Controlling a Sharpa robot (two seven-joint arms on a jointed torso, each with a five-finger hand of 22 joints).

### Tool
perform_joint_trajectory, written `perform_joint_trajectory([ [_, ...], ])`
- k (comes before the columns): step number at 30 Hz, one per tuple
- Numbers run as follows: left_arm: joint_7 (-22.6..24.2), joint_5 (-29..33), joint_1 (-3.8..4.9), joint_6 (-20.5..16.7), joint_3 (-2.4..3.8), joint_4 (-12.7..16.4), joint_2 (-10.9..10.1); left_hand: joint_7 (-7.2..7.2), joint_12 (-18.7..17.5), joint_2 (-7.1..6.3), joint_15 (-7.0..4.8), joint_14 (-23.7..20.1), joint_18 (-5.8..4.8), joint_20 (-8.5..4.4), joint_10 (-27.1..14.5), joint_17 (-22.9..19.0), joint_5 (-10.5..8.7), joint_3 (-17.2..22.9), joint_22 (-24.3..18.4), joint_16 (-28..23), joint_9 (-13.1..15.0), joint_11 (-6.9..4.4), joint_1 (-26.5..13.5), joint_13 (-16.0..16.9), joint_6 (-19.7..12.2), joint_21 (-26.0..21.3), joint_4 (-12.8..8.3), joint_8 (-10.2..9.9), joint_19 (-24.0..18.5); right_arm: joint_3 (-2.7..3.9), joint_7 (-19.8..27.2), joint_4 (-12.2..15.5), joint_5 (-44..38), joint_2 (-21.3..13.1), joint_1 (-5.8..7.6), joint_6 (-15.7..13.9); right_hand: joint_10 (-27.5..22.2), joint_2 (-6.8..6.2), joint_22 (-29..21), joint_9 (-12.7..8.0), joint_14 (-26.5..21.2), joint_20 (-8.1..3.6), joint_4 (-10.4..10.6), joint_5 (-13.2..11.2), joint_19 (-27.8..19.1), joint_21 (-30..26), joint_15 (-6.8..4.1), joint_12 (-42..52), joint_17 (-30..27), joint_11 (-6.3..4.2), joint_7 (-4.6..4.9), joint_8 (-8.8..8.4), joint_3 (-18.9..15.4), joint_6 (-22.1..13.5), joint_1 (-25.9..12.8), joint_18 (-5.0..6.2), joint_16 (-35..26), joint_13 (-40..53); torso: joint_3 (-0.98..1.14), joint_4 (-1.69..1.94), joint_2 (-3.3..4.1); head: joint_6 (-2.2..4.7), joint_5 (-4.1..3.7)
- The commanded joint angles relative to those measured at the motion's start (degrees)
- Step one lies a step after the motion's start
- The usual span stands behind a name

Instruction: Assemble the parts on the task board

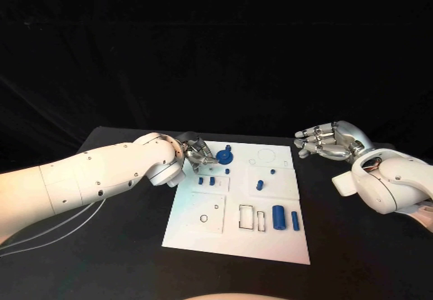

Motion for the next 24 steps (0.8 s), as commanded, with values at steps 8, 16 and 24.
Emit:
perform_joint_trajectory([
  [8,16.44,-16.68,-0.78,-4.6,-0.97,-2.14,3.18,-0.12,-12.29,-5.26,0.25,-1.01,0.69,0.52,0.33,-7.43,-0.04,9.55,1.23,-2.62,-9.88,0.75,7.32,-12.74,5.7,0.47,-3.32,-4.9,-0.81,0.0,0.22,0.27,-0.32,0.05,-0.09,0.48,-0.61,0.06,-0.19,0.1,-0.26,0.42,-0.11,0.35,-0.02,-0.4,-0.01,0.31,-0.1,-0.04,-0.11,0.36,0.66,-0.33,-0.33,0.67,-0.37,-0.09,-0.01,-0.18,0.13,0.32,-0.51],
  [16,13.15,-28.55,-0.95,2.63,-1.14,-3.96,5.52,-0.72,-17.14,-6.37,-0.63,10.05,0.2,-0.38,3.16,-2.37,-0.14,9.92,7.36,9.2,-14.2,0.11,4.92,-18.33,8.5,8.46,-4.02,-7.18,6.34,0.0,0.08,0.29,-0.33,0.19,-0.12,0.69,-0.59,0.16,-0.25,0.11,-0.19,0.41,-0.14,0.38,0.05,-0.41,-0.04,0.36,-0.12,-0.05,-0.11,0.4,0.78,-0.32,-0.32,0.69,-0.37,-0.11,-0.01,-0.17,0.11,0.45,-0.54],
  [24,10.46,-33.56,-0.97,7.69,-1.16,-5.35,7.1,-1.0,-20.77,-5.83,-1.05,15.81,-2.4,-0.63,6.58,4.13,-0.1,9.23,22.03,18.96,-17.44,-0.12,4.29,-21.88,11.32,20.96,-4.53,-9.38,14.72,0.0,0.1,0.25,-0.34,0.37,-0.14,0.69,-0.59,0.18,-0.27,0.11,-0.17,0.4,-0.15,0.38,0.07,-0.42,-0.04,0.37,-0.12,-0.05,-0.11,0.41,0.8,-0.31,-0.32,0.69,-0.37,-0.12,0.02,-0.22,0.17,0.4,-0.52],
])
